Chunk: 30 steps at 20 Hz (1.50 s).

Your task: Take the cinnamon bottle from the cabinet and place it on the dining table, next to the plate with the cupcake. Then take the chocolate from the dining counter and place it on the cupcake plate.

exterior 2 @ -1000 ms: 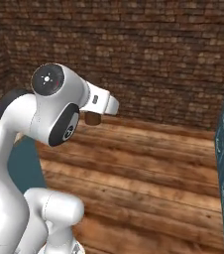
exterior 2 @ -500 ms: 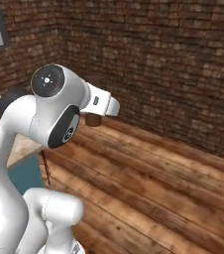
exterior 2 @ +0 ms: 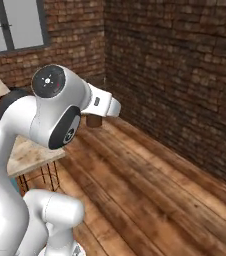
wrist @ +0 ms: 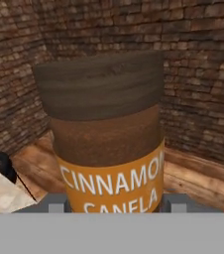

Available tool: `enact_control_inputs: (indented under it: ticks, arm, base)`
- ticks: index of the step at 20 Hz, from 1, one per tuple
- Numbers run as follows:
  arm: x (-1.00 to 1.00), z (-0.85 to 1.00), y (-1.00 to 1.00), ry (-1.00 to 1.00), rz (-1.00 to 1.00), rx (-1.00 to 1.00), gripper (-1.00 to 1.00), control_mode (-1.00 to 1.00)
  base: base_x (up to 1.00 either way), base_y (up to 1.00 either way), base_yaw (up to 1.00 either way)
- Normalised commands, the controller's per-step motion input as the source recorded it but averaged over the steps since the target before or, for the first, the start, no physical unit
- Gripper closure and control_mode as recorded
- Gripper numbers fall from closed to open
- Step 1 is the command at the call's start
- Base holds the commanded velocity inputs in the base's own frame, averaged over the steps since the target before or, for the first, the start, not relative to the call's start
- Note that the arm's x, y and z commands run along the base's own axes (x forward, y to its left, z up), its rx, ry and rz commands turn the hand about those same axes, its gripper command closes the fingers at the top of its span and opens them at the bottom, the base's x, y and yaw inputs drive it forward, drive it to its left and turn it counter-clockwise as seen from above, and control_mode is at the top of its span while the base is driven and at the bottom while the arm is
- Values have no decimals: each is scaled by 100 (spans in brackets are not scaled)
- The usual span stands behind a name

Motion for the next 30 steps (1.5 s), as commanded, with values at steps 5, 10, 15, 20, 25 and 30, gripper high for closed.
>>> enact_control_inputs:
  ticks: [5, 10, 15, 20, 25, 30]
  arm:
    - [0, 0, 0, 0, 0, 0, 100, 100]
    - [0, 0, 0, 0, 0, 0, 100, 100]
    - [0, 0, 0, 0, 0, 0, 100, 100]
    - [0, 0, 0, 0, 0, 0, 100, 100]
    - [0, 0, 0, 0, 0, 0, 100, 100]
    - [0, 0, 0, 0, 0, 0, 100, 100]
  base:
    - [100, -41, 52]
    - [96, -36, 56]
    - [91, -34, 57]
    - [72, -30, 64]
    - [61, -27, 67]
    - [58, -45, 62]
